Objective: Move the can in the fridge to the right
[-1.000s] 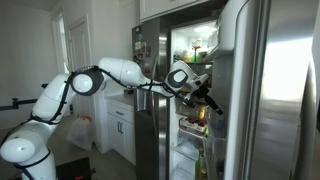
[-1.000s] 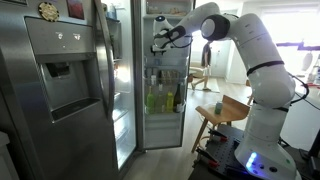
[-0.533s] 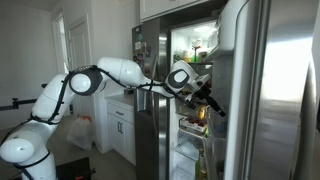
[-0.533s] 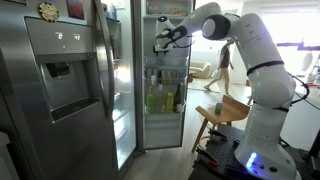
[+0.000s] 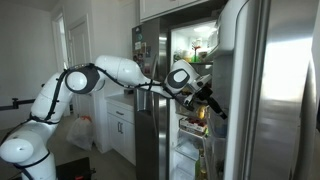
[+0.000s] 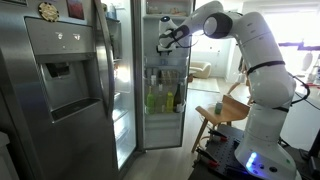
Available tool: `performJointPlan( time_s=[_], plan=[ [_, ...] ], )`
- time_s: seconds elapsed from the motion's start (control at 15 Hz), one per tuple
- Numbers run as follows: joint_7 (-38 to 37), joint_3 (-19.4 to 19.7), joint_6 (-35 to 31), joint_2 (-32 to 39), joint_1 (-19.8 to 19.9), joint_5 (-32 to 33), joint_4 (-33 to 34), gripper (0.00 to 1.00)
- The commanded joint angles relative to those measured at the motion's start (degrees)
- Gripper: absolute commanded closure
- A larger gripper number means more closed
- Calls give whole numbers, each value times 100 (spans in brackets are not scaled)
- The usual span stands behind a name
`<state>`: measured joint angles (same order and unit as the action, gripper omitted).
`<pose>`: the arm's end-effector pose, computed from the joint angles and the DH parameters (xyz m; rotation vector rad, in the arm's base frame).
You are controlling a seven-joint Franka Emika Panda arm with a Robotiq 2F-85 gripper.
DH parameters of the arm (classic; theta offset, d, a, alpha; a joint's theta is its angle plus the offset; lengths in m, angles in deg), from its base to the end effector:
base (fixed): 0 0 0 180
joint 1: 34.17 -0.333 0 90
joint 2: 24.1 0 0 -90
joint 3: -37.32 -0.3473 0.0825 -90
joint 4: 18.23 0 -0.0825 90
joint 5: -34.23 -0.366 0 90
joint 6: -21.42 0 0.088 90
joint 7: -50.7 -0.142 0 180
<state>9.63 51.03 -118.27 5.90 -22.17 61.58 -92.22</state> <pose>0.7113 -0.3022 0.5324 2.3447 -1.0278 0.9196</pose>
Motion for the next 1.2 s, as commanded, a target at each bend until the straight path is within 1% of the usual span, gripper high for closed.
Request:
performJointPlan(
  time_s=[0.0, 0.8, 1.13],
  plan=[
    [-172, 76, -4, -408, -26, 45, -506, 53],
    [-415, 342, -96, -1010, 32, 68, -1353, 53],
    [-513, 447, -139, -1185, 64, 87, -1591, 53]
  ],
)
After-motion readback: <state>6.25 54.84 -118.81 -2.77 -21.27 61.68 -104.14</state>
